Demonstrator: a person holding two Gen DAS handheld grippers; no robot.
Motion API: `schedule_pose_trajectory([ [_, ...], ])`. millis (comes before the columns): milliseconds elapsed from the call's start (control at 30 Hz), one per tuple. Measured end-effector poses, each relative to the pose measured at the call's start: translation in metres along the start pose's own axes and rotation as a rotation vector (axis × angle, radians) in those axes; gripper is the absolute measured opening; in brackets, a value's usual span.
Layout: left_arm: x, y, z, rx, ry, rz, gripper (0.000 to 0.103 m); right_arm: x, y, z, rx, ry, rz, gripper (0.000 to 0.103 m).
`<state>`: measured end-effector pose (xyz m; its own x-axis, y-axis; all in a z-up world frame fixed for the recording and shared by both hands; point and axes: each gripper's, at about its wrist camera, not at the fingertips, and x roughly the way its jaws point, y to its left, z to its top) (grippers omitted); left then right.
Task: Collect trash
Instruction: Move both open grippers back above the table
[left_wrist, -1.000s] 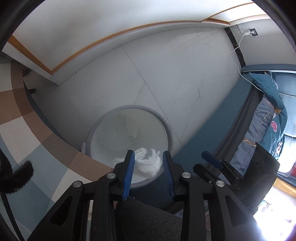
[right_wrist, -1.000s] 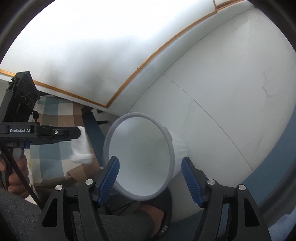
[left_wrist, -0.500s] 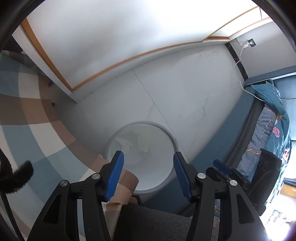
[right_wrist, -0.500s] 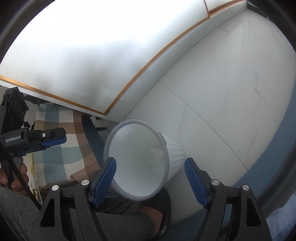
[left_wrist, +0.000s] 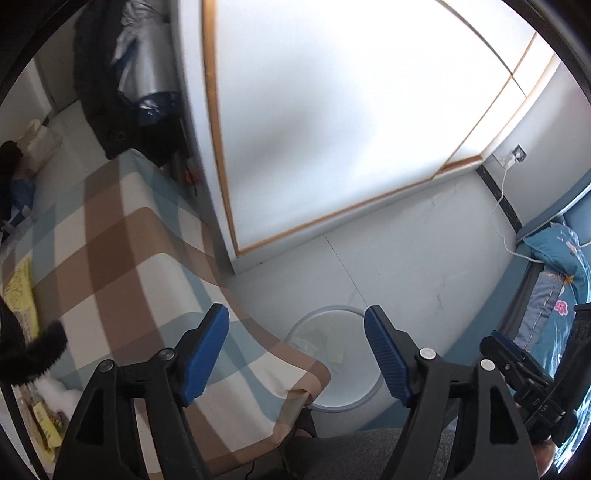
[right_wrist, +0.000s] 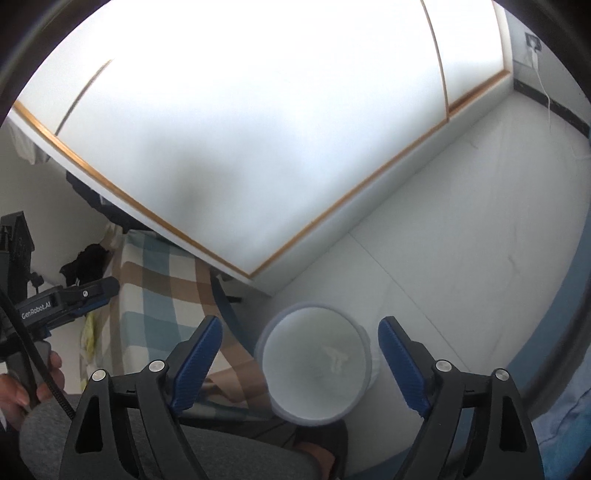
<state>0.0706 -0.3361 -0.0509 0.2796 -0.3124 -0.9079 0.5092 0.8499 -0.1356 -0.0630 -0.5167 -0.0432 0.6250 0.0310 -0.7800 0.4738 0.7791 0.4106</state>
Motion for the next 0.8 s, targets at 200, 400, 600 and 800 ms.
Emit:
schedule_pose_trajectory([
  [200,-0.056,0.047,-0.013,-0.125,-0.166,0.078,0.081,-0.052,0.064,0.021,-0.161,-0.156,-0.018,0.091],
  [400,-0.108,0.086,-0.025,-0.188,-0.308,0.175,0.082,-0.095,0.142,0.028,-0.311,-0.301,0.041,0.098],
  [600,-0.150,0.125,-0.048,-0.261,-0.409,0.240,0.088,-0.110,0.218,0.012,-0.430,-0.354,0.156,0.100],
  [800,-0.181,0.168,-0.073,-0.329,-0.485,0.317,0.093,-0.092,0.278,-0.019,-0.508,-0.323,0.246,0.100],
])
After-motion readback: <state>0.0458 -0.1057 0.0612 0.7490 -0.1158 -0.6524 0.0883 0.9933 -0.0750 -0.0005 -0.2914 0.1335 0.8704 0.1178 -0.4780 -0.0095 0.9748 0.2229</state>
